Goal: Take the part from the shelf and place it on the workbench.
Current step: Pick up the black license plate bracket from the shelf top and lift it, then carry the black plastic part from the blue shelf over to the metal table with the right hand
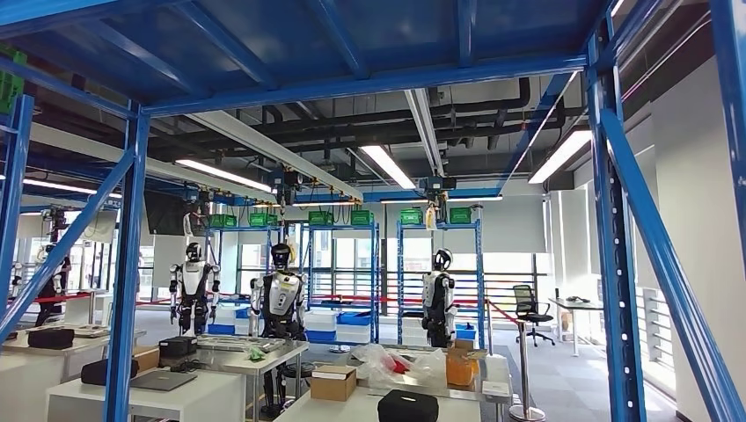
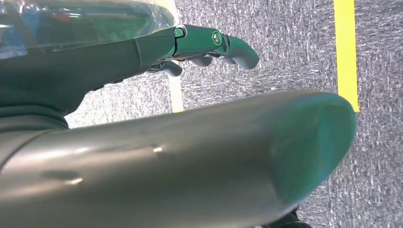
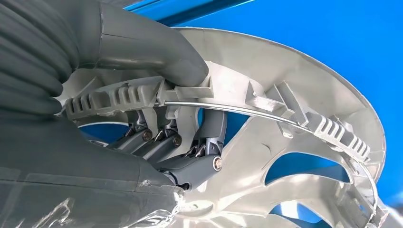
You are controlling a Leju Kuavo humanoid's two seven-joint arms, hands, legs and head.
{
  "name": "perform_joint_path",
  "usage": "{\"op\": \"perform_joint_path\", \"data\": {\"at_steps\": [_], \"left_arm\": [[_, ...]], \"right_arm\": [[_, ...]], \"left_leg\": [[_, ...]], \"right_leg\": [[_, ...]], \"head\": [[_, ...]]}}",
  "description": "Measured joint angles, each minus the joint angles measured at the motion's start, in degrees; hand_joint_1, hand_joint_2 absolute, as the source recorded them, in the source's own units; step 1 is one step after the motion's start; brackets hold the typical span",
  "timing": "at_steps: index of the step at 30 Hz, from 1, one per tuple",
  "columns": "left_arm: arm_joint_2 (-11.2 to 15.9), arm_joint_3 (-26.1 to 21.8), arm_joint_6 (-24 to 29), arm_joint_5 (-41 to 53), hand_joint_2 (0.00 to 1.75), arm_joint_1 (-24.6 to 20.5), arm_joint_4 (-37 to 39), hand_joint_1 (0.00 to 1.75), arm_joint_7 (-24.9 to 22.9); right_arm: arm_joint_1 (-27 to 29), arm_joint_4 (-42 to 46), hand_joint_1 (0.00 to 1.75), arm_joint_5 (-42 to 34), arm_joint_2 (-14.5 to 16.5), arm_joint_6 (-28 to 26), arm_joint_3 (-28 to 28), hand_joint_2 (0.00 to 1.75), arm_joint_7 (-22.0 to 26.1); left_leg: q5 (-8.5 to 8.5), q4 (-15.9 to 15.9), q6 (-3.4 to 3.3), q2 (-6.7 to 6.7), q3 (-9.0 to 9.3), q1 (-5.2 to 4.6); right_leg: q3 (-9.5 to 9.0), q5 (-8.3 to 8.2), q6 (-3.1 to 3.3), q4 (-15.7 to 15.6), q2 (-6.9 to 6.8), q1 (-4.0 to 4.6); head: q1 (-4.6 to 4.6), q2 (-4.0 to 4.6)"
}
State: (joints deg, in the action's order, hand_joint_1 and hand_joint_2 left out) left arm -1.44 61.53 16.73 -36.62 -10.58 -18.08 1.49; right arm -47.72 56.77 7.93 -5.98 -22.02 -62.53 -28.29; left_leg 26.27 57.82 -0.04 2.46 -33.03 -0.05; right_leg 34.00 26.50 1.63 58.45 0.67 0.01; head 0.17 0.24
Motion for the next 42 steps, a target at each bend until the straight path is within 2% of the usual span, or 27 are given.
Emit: {"op": "perform_joint_path", "data": {"at_steps": [11,17,23,28,32,36,42], "left_arm": [[0.1,0.0,0.3,-1.5,0.00,0.9,0.0,0.00,1.8],[0.3,0.0,0.7,-2.2,0.00,1.1,0.0,0.00,2.7],[0.4,0.0,1.0,-3.4,0.00,1.7,0.0,0.00,4.3],[0.4,0.0,1.2,-4.2,0.00,2.0,0.0,0.00,5.3],[0.4,0.0,1.4,-4.4,1.75,2.0,0.0,0.00,5.7],[0.3,0.0,2.7,-4.9,1.75,2.1,0.0,0.00,5.9],[0.2,0.0,3.2,-5.6,1.75,2.4,0.0,0.00,6.4]], "right_arm": [[0.1,12.9,1.75,-7.2,-1.5,-3.1,2.8,1.75,7.0],[0.2,19.9,1.75,-9.8,-2.6,-3.5,3.6,1.75,11.6],[0.5,29.6,1.75,-10.7,-3.7,-4.0,3.6,1.75,14.1],[1.2,37.6,1.75,-15.1,-4.5,-2.7,3.6,1.75,19.1],[2.5,42.3,1.75,-22.1,-5.1,1.1,3.7,1.75,25.0],[4.8,46.6,1.75,-30.7,-5.4,7.3,3.6,1.75,32.5],[7.9,51.2,1.75,-37.9,-5.6,14.7,3.4,1.75,38.7]], "left_leg": [[0.01,0.0,0.00,0.00,-0.01,0.00],[0.01,0.0,0.00,0.00,-0.02,0.00],[0.06,0.0,-0.04,0.00,-0.04,0.00],[0.14,0.0,0.03,0.00,-0.03,0.00],[0.17,0.0,0.03,0.00,-0.03,0.00],[0.22,0.0,0.04,0.00,-0.02,0.00],[0.27,0.0,0.02,0.00,-0.01,0.01]], "right_leg": [[0.02,0.03,-0.01,0.0,0.00,0.00],[0.03,0.04,0.00,0.0,0.00,0.00],[0.04,0.10,0.00,0.0,-0.01,0.00],[0.04,0.16,0.03,0.0,0.00,0.00],[0.03,0.19,0.03,0.0,0.00,0.00],[0.03,0.23,0.02,0.0,-0.01,0.00],[0.01,0.29,0.00,0.0,-0.01,0.00]], "head": [[0.00,0.00],[-0.01,0.00],[0.00,0.00],[0.00,0.00],[0.00,0.00],[0.01,0.00],[-0.01,0.00]]}}
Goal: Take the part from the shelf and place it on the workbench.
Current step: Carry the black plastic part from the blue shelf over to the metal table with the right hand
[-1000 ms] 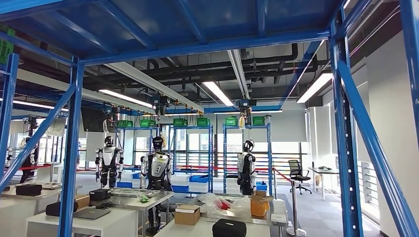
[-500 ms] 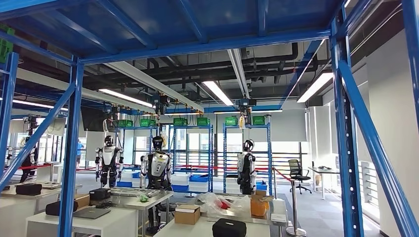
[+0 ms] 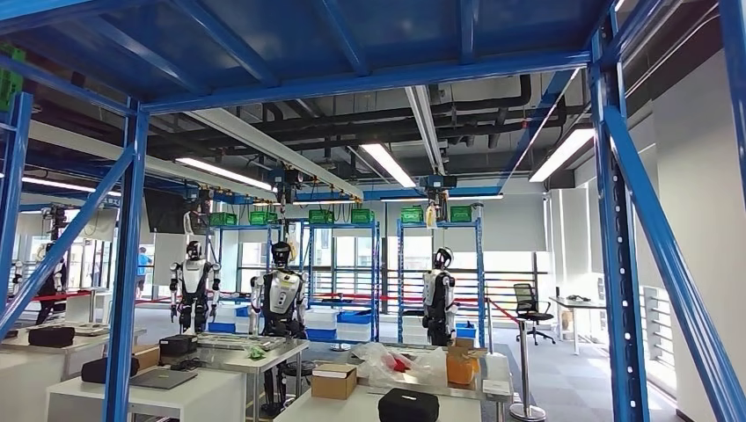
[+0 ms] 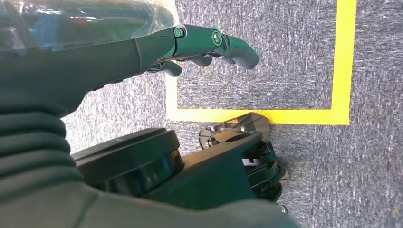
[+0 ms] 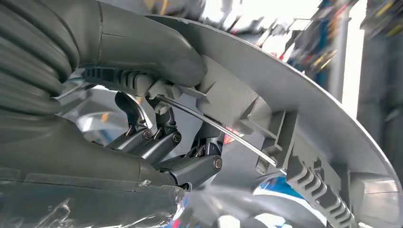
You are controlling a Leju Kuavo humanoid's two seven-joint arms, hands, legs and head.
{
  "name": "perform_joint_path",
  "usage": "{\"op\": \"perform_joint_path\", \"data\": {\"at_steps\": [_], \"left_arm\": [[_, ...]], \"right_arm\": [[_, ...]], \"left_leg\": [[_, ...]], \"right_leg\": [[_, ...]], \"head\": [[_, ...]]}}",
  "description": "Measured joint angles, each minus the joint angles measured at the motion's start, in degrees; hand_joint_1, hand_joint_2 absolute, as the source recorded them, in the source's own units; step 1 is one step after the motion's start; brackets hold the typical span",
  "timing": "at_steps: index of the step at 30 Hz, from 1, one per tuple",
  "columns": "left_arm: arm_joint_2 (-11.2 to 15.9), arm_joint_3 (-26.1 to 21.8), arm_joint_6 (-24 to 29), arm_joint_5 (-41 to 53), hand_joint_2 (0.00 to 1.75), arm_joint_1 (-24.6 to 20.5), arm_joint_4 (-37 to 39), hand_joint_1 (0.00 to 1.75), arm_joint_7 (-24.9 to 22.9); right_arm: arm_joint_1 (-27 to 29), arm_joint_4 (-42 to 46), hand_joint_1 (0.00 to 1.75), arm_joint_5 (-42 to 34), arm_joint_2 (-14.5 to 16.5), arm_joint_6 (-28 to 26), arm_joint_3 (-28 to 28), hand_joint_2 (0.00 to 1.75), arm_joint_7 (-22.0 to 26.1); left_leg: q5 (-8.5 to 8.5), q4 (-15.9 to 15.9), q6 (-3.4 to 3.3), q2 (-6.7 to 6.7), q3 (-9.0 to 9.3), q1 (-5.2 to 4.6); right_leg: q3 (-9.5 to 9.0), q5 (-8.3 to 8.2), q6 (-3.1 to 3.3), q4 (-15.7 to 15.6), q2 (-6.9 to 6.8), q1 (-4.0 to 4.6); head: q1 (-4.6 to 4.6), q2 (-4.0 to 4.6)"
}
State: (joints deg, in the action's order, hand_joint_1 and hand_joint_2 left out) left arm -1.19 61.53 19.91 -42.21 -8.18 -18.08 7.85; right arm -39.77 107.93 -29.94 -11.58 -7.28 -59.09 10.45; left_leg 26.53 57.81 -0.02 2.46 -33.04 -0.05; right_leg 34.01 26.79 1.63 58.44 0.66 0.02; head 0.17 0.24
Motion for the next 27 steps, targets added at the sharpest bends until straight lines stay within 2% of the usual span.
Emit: {"op": "perform_joint_path", "data": {"at_steps": [3,13,27], "left_arm": [[0.0,0.0,0.1,-0.4,1.75,0.1,0.0,0.00,0.2],[-0.4,0.0,1.0,-1.3,1.75,0.4,-0.1,0.00,0.2],[-0.4,0.1,1.0,-2.9,1.75,0.8,-0.2,0.00,1.2]], "right_arm": [[1.6,1.3,1.75,-2.1,0.0,2.8,-0.1,1.75,2.0],[5.4,3.4,1.75,-3.3,0.0,6.8,-0.2,1.75,5.0],[7.3,4.3,1.75,-2.3,0.0,8.6,-0.1,1.75,5.5]], "left_leg": [[0.01,0.0,-0.01,0.00,0.00,0.00],[0.01,0.0,-0.01,0.00,0.03,0.00],[0.01,0.0,-0.01,0.00,0.03,0.00]], "right_leg": [[-0.01,0.00,0.00,0.0,0.00,0.00],[-0.03,0.00,0.00,0.0,0.00,0.00],[-0.03,0.00,0.00,0.0,0.00,0.00]], "head": [[-0.01,0.00],[0.00,0.00],[0.02,0.00]]}}
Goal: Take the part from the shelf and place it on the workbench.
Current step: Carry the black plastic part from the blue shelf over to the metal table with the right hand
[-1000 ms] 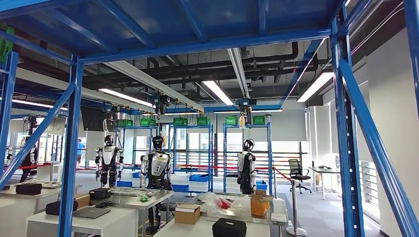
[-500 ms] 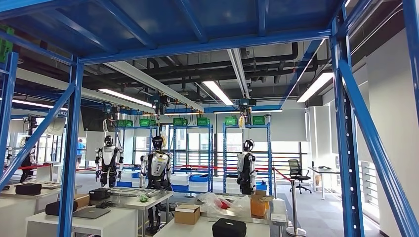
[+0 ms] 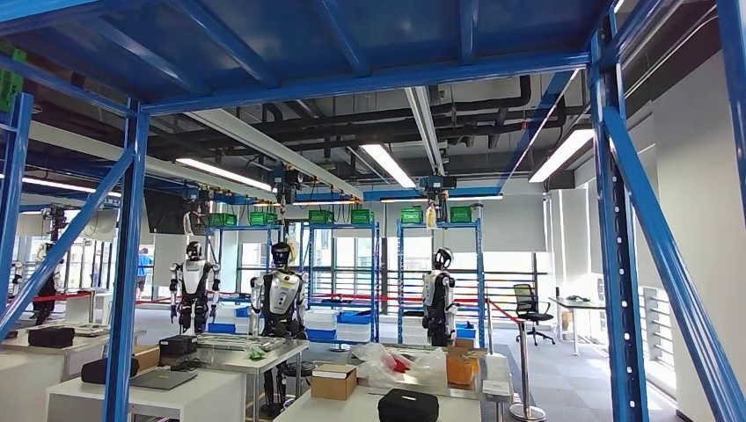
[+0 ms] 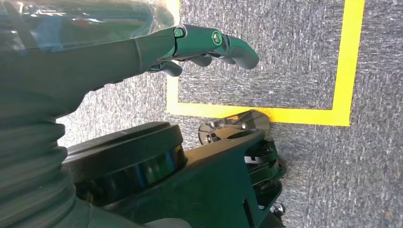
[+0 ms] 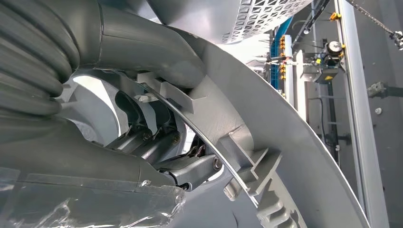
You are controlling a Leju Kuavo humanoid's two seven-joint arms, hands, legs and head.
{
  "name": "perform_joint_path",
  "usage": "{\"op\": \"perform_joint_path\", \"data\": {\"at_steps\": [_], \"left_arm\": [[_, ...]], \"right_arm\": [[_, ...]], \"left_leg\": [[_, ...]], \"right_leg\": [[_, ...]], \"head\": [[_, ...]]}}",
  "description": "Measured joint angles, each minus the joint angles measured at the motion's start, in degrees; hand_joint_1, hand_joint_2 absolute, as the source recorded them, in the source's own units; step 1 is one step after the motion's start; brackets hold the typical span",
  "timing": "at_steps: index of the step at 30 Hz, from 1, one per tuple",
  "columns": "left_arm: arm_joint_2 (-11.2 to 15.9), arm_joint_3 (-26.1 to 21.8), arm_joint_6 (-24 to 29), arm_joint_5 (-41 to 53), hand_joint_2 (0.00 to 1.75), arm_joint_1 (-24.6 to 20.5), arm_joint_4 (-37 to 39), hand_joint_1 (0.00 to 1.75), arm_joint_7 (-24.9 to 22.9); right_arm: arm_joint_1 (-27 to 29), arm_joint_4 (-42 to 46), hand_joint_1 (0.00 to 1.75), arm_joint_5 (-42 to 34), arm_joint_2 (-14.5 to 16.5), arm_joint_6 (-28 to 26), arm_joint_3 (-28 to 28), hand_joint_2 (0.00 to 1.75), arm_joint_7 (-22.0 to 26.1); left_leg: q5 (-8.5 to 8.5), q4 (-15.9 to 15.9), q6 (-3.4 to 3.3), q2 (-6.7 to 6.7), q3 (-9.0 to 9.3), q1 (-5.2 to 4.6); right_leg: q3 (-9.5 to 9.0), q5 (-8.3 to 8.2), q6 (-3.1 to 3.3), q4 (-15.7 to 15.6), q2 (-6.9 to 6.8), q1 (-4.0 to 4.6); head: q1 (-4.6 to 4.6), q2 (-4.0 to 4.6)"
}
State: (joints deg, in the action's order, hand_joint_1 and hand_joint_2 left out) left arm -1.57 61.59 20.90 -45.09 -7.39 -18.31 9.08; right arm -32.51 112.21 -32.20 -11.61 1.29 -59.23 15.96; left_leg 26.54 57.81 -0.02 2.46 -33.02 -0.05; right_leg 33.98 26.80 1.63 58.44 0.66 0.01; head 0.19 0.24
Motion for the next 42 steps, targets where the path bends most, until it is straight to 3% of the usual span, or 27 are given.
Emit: {"op": "perform_joint_path", "data": {"at_steps": [32,42], "left_arm": [[0.0,0.1,-0.3,-5.0,1.75,0.5,-0.7,0.00,1.2],[0.0,0.1,-0.1,-6.2,1.75,0.6,-0.7,0.00,1.8]], "right_arm": [[0.4,0.2,1.75,1.0,0.0,-2.3,-0.1,1.75,-2.1],[0.4,0.2,1.75,1.0,0.0,-2.9,-0.4,1.75,-2.7]], "left_leg": [[0.02,0.0,0.00,0.00,-0.01,-0.02],[0.24,0.2,-0.41,0.00,-0.02,-0.30]], "right_leg": [[0.00,0.00,-0.01,0.0,-0.01,-0.02],[-0.05,0.03,-0.37,0.0,-0.01,-0.31]], "head": [[0.01,0.00],[0.01,0.00]]}}
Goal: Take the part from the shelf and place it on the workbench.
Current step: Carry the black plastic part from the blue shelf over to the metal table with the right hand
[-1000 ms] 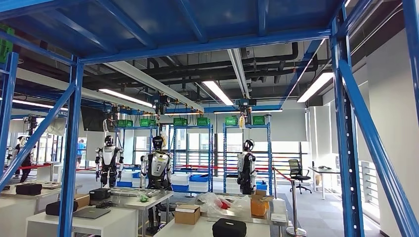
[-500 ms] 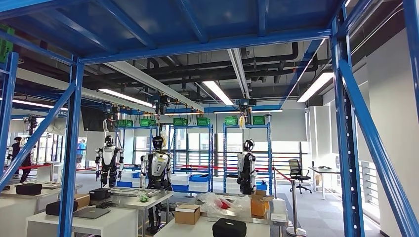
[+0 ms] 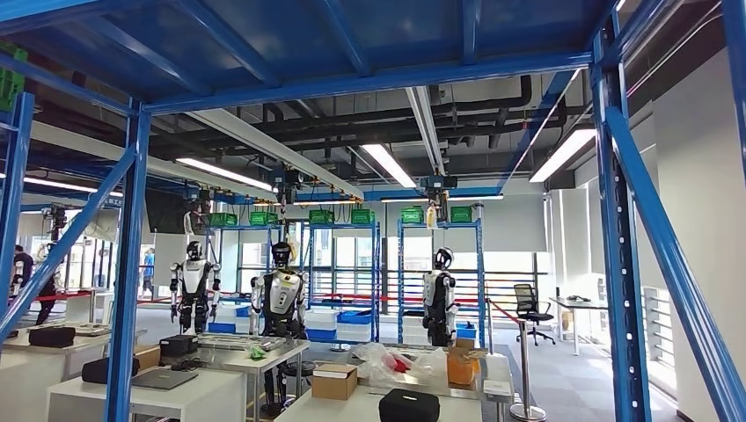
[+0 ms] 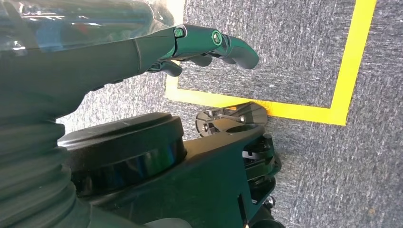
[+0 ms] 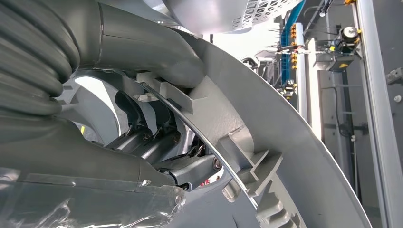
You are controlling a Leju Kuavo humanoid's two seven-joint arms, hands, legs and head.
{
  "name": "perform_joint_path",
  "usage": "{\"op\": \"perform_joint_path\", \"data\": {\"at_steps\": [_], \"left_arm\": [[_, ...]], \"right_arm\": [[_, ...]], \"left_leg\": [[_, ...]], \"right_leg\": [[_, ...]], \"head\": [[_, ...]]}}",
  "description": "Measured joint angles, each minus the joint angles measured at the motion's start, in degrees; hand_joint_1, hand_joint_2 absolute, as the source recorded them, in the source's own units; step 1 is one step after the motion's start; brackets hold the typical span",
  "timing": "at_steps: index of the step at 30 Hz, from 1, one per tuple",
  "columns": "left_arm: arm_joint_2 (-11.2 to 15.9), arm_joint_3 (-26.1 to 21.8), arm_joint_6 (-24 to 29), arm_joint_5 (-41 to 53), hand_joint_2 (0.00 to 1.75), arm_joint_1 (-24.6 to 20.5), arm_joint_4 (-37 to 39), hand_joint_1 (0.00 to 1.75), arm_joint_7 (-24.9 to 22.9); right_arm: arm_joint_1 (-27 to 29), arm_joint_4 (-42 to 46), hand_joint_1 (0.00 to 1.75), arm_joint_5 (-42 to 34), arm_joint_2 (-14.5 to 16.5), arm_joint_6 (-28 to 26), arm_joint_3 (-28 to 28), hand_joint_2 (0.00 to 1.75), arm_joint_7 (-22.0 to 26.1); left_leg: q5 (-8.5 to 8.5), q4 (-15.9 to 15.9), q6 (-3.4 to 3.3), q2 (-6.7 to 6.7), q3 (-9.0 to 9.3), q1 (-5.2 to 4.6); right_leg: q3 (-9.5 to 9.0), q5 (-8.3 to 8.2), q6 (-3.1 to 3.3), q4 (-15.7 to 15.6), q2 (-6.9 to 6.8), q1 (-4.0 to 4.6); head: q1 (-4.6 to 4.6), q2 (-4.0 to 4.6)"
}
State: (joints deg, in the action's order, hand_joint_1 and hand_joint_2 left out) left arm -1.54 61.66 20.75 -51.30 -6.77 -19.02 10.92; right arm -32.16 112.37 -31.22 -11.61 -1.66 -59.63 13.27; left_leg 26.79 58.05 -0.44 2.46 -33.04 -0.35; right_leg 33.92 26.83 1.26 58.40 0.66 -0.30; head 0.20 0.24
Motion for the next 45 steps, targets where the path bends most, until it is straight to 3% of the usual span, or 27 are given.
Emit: {"op": "perform_joint_path", "data": {"at_steps": [5,7,9,10,11,12,13,14,16,17,20,21,23,25,26,27,30,31,35,37,39,40,41,43,45], "left_arm": [[0.0,0.0,0.0,-0.5,1.75,0.0,0.0,0.00,0.0],[0.0,0.0,0.1,-0.6,1.75,0.0,0.0,0.00,0.1],[-0.1,0.1,0.1,-0.7,1.75,0.0,0.0,0.00,0.1],[-0.1,0.1,0.2,-0.8,1.75,0.1,0.0,0.00,0.1],[0.0,0.1,0.2,-0.8,1.75,0.1,0.0,0.00,0.1],[0.0,0.2,0.2,-0.9,1.75,0.2,0.0,0.00,0.1],[0.0,0.2,0.2,-1.1,1.75,0.2,0.0,0.00,0.2],[-0.1,0.3,0.2,-1.2,1.75,0.2,0.0,0.00,0.2],[-0.1,0.4,0.2,-1.4,1.75,0.2,0.0,0.00,0.3],[-0.1,0.4,0.2,-1.5,1.75,0.1,-0.1,0.00,0.3],[-0.1,0.5,0.2,-1.6,1.75,0.1,-0.2,0.00,0.4],[-0.1,0.6,0.2,-1.6,1.75,0.1,-0.2,0.00,0.4],[-0.1,0.8,0.2,-1.7,1.75,0.1,-0.3,0.00,0.4],[-0.1,0.9,0.3,-1.7,1.75,0.1,-0.3,0.00,0.4],[-0.1,1.0,0.3,-1.7,1.75,0.1,-0.3,0.00,0.4],[0.0,1.0,0.3,-1.7,1.75,0.1,-0.3,0.00,0.4],[0.0,1.2,0.3,-1.7,1.75,0.0,-0.3,0.00,0.5],[0.0,1.3,0.3,-1.7,1.75,-0.1,-0.4,0.00,0.5],[0.0,1.5,0.4,-1.8,1.75,0.0,-0.5,0.00,0.5],[0.0,1.5,0.4,-1.8,1.75,-0.1,-0.5,0.00,0.5],[0.0,1.7,0.3,-1.9,1.75,-0.2,-0.5,0.00,0.5],[0.0,1.7,0.3,-1.9,1.75,-0.2,-0.5,0.00,0.5],[0.0,1.8,0.3,-1.9,1.75,-0.2,-0.5,0.00,0.4],[0.0,1.8,0.3,-1.9,1.75,-0.2,-0.5,0.00,0.3],[0.0,1.9,0.3,-2.0,1.75,-0.5,-0.5,0.00,0.1]], "right_arm": [[0.0,0.0,1.75,0.0,0.0,-0.2,0.0,1.75,-0.1],[0.0,0.0,1.75,0.0,0.0,-0.3,0.0,1.75,-0.1],[0.1,0.0,1.75,0.1,-0.1,-0.5,0.0,1.75,-0.2],[0.2,0.0,1.75,0.2,-0.2,-0.7,0.0,1.75,-0.2],[0.3,0.0,1.75,0.4,-0.3,-0.9,0.0,1.75,-0.3],[0.3,0.0,1.75,0.7,-0.4,-1.2,0.0,1.75,-0.3],[0.3,0.0,1.75,1.0,-0.5,-1.4,0.0,1.75,-0.4],[0.3,0.0,1.75,1.3,-0.5,-1.6,0.0,1.75,-0.4],[0.2,0.0,1.75,1.7,-0.5,-1.8,0.0,1.75,-0.3],[0.2,0.0,1.75,1.9,-0.5,-1.9,0.0,1.75,-0.3],[0.2,0.0,1.75,2.0,-0.5,-2.1,0.0,1.75,-0.3],[0.3,0.0,1.75,2.0,-0.5,-2.2,0.0,1.75,-0.2],[0.4,0.0,1.75,2.0,-0.5,-2.3,0.0,1.75,-0.1],[0.6,0.0,1.75,2.0,-0.5,-2.4,0.0,1.75,0.1],[0.7,0.0,1.75,2.0,-0.5,-2.5,0.0,1.75,0.1],[0.8,0.0,1.75,2.0,-0.5,-2.5,0.0,1.75,0.1],[0.8,0.0,1.75,2.1,-0.5,-2.6,0.0,1.75,0.3],[0.9,0.0,1.75,2.2,-0.5,-2.6,0.1,1.75,0.5],[1.2,0.0,1.75,2.8,-0.6,-2.9,0.2,1.75,1.4],[1.4,0.0,1.75,3.0,-0.6,-2.9,0.3,1.75,1.7],[1.8,-0.1,1.75,3.1,-0.8,-3.0,0.4,1.75,1.8],[2.0,-0.1,1.75,3.1,-0.9,-3.0,0.4,1.75,1.8],[2.2,-0.2,1.75,3.1,-0.9,-3.0,0.5,1.75,1.9],[2.3,-0.2,1.75,3.3,-1.0,-3.0,0.6,1.75,1.9],[2.3,-0.2,1.75,3.6,-1.0,-3.0,0.7,1.75,1.9]], "left_leg": [[-0.47,-0.4,-0.73,-0.06,0.13,0.05],[-1.03,-1.0,-1.05,-0.17,0.14,0.49],[-1.25,-1.1,-1.13,-0.24,-0.09,0.70],[-1.32,-1.1,-1.07,-0.27,-0.24,0.76],[-1.39,-1.1,-0.96,-0.29,-0.36,0.81],[-1.48,-1.0,-0.84,-0.29,-0.47,0.88],[-1.56,-1.0,-0.67,-0.26,-0.57,0.97],[-1.64,-0.9,-0.47,-0.23,-0.66,1.06],[-1.84,-0.7,0.14,-0.14,-0.91,1.16],[-1.97,-0.6,0.54,-0.11,-1.04,1.20],[-2.37,-0.6,1.77,-0.03,-1.33,1.35],[-1.77,-0.1,2.07,-0.24,-1.54,1.41],[3.11,6.2,2.56,-1.03,-3.55,1.50],[7.81,13.9,2.91,-1.51,-5.50,1.51],[7.90,14.7,2.94,-1.52,-5.05,1.51],[7.00,13.2,2.88,-1.53,-3.55,1.50],[3.80,2.7,2.26,-1.74,3.36,1.35],[3.49,0.6,1.93,-1.80,4.47,1.20],[2.48,-0.7,0.34,-1.89,4.09,1.01],[1.51,-1.0,-0.40,-2.00,3.31,1.22],[0.51,-1.0,-0.74,-2.03,1.87,1.07],[0.03,-1.0,-0.77,-2.03,1.18,0.96],[-0.41,-0.9,-0.77,-2.02,0.55,0.84],[-0.99,-0.8,-0.63,-1.98,-0.13,0.70],[-1.71,-0.8,-0.01,-1.94,-0.62,0.72]], "right_leg": [[-0.14,0.10,-0.72,0.0,-0.01,-0.13],[0.83,2.44,-1.10,2.5,-0.11,-0.07],[3.37,6.72,-1.48,9.2,-0.23,-0.28],[4.61,8.28,-1.64,12.7,-0.25,-0.43],[5.20,8.81,-1.77,14.7,-0.27,-0.56],[4.85,8.20,-1.86,14.7,-0.28,-0.65],[3.41,6.65,-1.88,12.5,-0.29,-0.71],[1.16,4.78,-1.84,8.6,-0.25,-0.75],[-2.69,2.55,-1.41,1.6,0.05,-0.60],[-3.50,2.29,-1.08,-0.2,0.21,-0.47],[-3.16,1.87,0.21,-0.7,0.17,-0.27],[-3.00,1.54,0.70,-0.8,-0.02,-0.33],[-2.41,0.82,1.56,-1.0,-0.69,-0.40],[-1.51,0.30,1.84,-0.8,-1.27,-0.17],[-1.04,0.11,1.82,-0.5,-1.45,-0.09],[-0.56,-0.05,1.74,-0.3,-1.59,-0.05],[0.51,-0.45,1.20,0.5,-1.84,0.07],[0.69,-0.64,0.89,0.6,-1.89,0.12],[1.19,-0.94,-0.65,0.8,-1.75,-0.03],[2.60,2.42,-1.16,4.3,-1.34,-0.13],[4.96,7.26,-1.44,12.1,-1.13,-0.18],[5.20,8.14,-1.44,14.5,-1.13,-0.18],[4.33,7.76,-1.31,14.5,-1.13,-0.15],[-0.64,4.77,-0.49,7.2,-0.97,0.10],[-4.61,3.32,0.42,0.3,-0.70,0.59]], "head": [[0.09,0.00],[0.00,0.00],[-0.18,0.00],[-0.21,0.00],[-0.26,0.00],[-0.28,0.00],[-0.30,0.00],[-0.31,0.00],[-0.28,0.00],[-0.31,-0.01],[-0.35,-0.01],[-0.29,0.00],[-0.09,0.00],[0.08,0.00],[0.11,0.00],[0.15,0.00],[0.22,0.00],[0.22,0.00],[0.14,0.00],[-0.07,0.00],[-0.39,0.00],[-0.49,0.00],[-0.58,0.00],[-0.69,0.00],[-0.69,0.00]]}}
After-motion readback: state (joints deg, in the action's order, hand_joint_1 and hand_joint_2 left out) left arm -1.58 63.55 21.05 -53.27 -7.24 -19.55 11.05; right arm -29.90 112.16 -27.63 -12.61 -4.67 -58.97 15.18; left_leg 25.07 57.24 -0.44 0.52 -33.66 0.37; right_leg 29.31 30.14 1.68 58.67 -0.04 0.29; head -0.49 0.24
